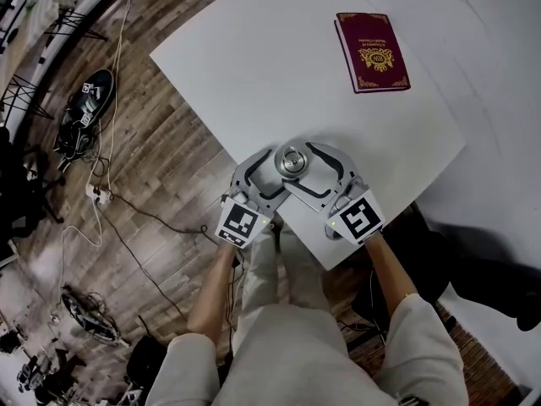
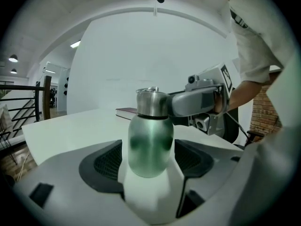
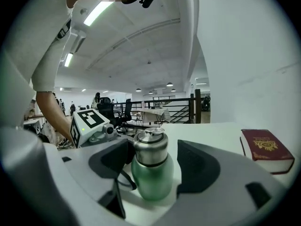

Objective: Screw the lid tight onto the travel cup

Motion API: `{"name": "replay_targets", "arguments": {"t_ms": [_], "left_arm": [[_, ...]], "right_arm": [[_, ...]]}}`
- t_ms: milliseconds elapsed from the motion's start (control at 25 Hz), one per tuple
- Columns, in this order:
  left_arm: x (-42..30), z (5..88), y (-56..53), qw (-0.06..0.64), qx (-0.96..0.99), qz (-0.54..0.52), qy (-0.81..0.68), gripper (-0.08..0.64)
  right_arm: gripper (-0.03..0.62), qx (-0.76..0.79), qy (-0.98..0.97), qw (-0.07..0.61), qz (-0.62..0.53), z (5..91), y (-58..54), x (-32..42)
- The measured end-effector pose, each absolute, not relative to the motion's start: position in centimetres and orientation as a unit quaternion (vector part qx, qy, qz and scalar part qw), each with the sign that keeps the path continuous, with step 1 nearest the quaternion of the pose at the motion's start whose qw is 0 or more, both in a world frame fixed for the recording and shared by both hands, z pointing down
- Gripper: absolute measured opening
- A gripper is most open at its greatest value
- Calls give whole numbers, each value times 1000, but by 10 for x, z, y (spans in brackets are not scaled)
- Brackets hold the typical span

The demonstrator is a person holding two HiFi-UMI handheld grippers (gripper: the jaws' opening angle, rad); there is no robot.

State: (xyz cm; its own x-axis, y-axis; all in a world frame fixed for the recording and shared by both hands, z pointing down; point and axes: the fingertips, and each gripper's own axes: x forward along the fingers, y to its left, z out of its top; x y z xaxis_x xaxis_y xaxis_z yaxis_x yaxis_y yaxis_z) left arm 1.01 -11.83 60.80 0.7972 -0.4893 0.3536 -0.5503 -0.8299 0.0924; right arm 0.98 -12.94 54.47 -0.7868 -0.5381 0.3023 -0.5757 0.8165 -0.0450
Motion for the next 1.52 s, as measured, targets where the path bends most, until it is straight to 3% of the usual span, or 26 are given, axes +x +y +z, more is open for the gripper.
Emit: {"name": "replay_targets", "arguments": {"t_ms": [840,1520], "left_arm": [[24,604,-125,93,952,152,-249,325],[27,607,-126,88,951,152,-253,325]], "right_arm": [[261,216,-962,163,37,536,-140,-22],[259,418,-896,144,34,538,-152,-7]]}}
